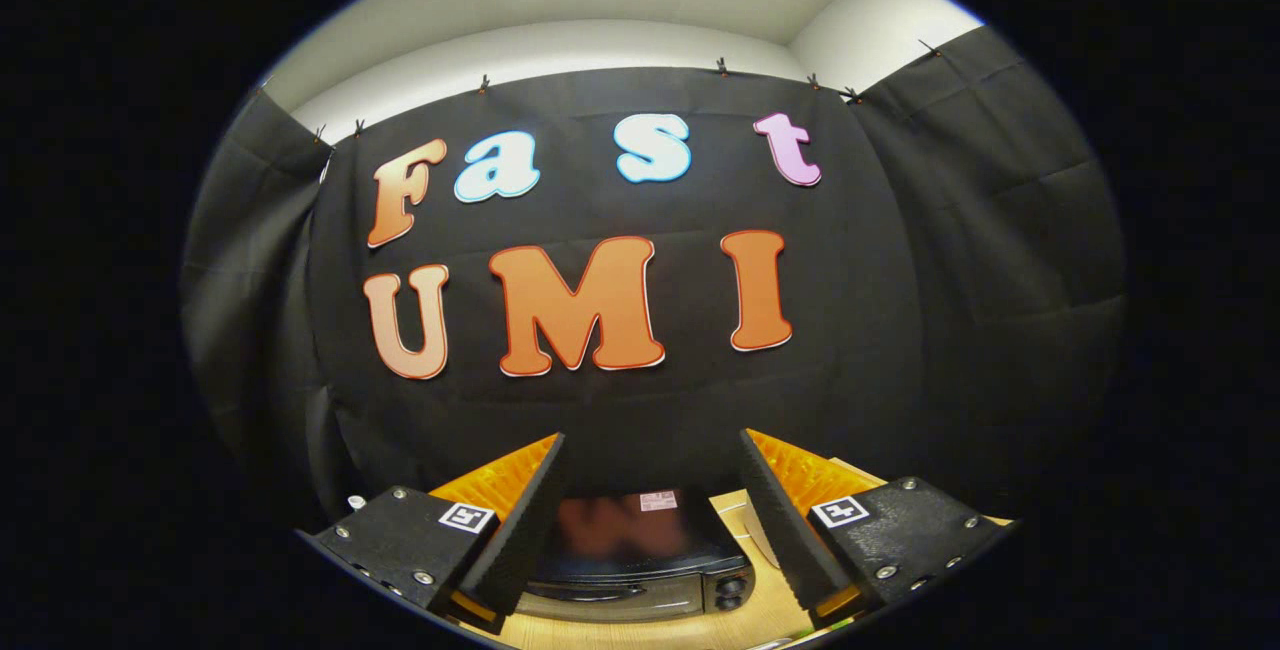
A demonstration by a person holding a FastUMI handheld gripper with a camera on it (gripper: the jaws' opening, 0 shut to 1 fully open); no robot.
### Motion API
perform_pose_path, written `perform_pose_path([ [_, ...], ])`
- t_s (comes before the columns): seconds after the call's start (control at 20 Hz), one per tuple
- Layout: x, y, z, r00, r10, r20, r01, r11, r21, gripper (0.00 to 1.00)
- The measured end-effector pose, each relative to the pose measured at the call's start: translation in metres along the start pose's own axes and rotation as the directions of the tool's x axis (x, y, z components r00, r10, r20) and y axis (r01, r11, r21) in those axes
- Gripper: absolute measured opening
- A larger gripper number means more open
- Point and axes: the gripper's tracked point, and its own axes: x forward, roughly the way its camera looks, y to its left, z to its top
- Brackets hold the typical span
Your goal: Open the toaster oven, put the food inside, and close the toaster oven door.
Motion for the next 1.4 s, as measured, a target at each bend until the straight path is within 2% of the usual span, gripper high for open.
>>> perform_pose_path([
  [0.4,0.028,0.057,-0.126,0.980,0.079,-0.182,-0.088,0.995,-0.044,1.00],
  [0.7,0.034,0.068,-0.183,0.950,0.078,-0.301,-0.108,0.991,-0.084,1.00],
  [0.9,0.032,0.072,-0.201,0.933,0.080,-0.350,-0.117,0.989,-0.086,1.00],
  [1.2,0.026,0.074,-0.202,0.932,0.098,-0.349,-0.139,0.986,-0.094,1.00],
  [1.4,0.013,0.066,-0.200,0.935,0.091,-0.343,-0.127,0.988,-0.085,1.00],
])
